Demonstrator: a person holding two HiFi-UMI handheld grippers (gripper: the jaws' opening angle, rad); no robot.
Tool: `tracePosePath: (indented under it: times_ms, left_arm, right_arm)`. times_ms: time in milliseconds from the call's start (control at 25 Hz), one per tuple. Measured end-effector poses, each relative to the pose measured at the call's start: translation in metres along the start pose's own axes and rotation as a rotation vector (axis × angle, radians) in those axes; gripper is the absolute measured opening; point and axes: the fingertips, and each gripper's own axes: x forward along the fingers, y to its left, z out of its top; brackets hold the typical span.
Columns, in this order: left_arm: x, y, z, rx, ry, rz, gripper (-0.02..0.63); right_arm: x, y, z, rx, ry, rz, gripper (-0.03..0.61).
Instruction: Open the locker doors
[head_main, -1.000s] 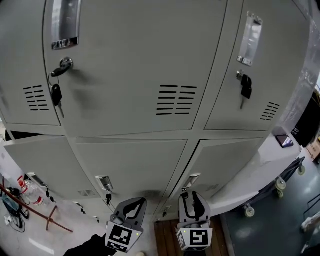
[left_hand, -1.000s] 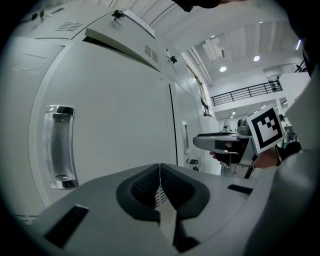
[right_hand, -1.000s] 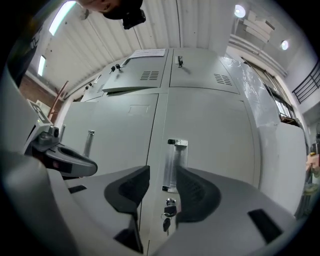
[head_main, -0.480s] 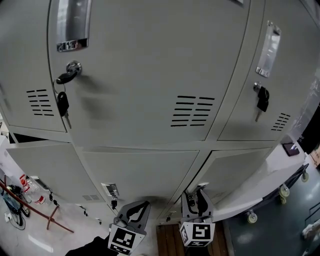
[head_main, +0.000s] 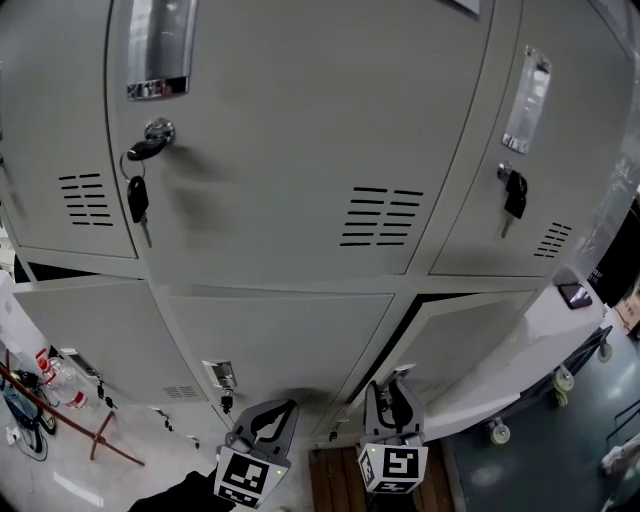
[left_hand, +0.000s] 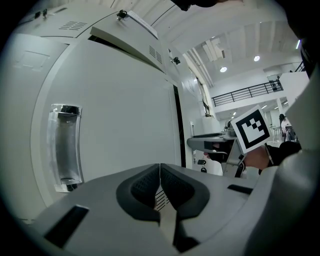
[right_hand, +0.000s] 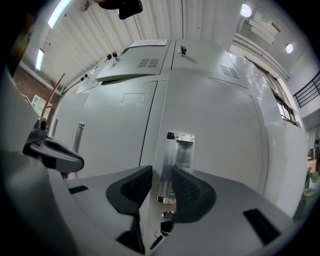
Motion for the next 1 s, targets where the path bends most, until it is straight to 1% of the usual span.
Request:
tracePosePath:
  times_ms: [400,840,1000]
  left_arm:
    - [-0.013,-0.023,0.008,0.004,-0.021,-0.017,0.025]
    - [-0.027,-0.073,0.021,0.020,-0.040,-0.064,0.025]
    - [-0.033,-0.097,0.025,0.004,0.007,-0.077,0.025]
  right_arm:
    - [-0.037,-0.004,-0.001,0.002,0.018,-0.006,0.141]
    - [-0.098,-0.020,-0.003,-0.019,0.027,-0.040,0.147]
    - [-0.123,-0.029,-0.005,-0.015,0.031,-0.037,0.141]
